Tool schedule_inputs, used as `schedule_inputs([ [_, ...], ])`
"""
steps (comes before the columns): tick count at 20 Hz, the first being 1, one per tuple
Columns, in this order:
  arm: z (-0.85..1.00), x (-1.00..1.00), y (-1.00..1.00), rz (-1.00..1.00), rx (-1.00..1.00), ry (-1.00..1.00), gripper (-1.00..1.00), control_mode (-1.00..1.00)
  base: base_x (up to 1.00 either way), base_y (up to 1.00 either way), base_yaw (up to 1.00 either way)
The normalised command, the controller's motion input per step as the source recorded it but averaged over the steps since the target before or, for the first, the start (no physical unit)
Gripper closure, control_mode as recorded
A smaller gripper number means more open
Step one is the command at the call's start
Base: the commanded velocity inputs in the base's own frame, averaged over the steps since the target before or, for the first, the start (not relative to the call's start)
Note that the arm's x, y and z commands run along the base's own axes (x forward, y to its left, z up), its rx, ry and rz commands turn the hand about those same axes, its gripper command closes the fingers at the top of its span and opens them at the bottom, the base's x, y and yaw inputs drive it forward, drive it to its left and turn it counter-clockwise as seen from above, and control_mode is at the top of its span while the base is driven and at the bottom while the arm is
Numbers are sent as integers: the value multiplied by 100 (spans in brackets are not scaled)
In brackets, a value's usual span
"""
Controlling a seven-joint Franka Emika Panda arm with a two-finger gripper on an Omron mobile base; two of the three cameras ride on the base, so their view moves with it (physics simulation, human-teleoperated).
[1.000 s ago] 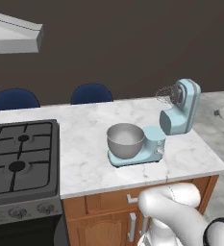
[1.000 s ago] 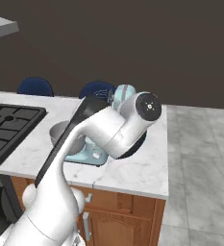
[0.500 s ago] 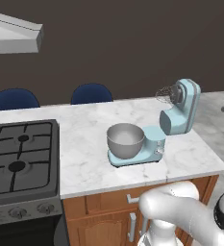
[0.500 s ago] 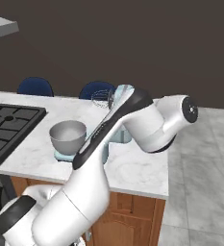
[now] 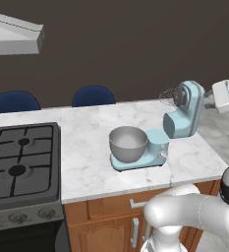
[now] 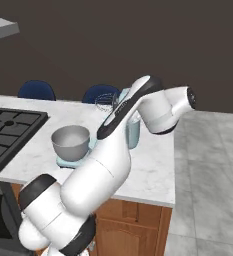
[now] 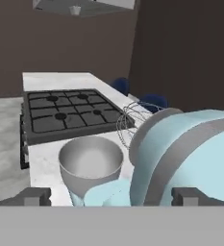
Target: Close the stand mixer head.
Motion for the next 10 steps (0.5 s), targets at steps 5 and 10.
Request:
schedule_inputs([
  [5,-20,33,98,36,0,0,-100,-100,0,0,0],
  [10,-41,35,100,46,-4,0,-100,-100,0,0,0],
])
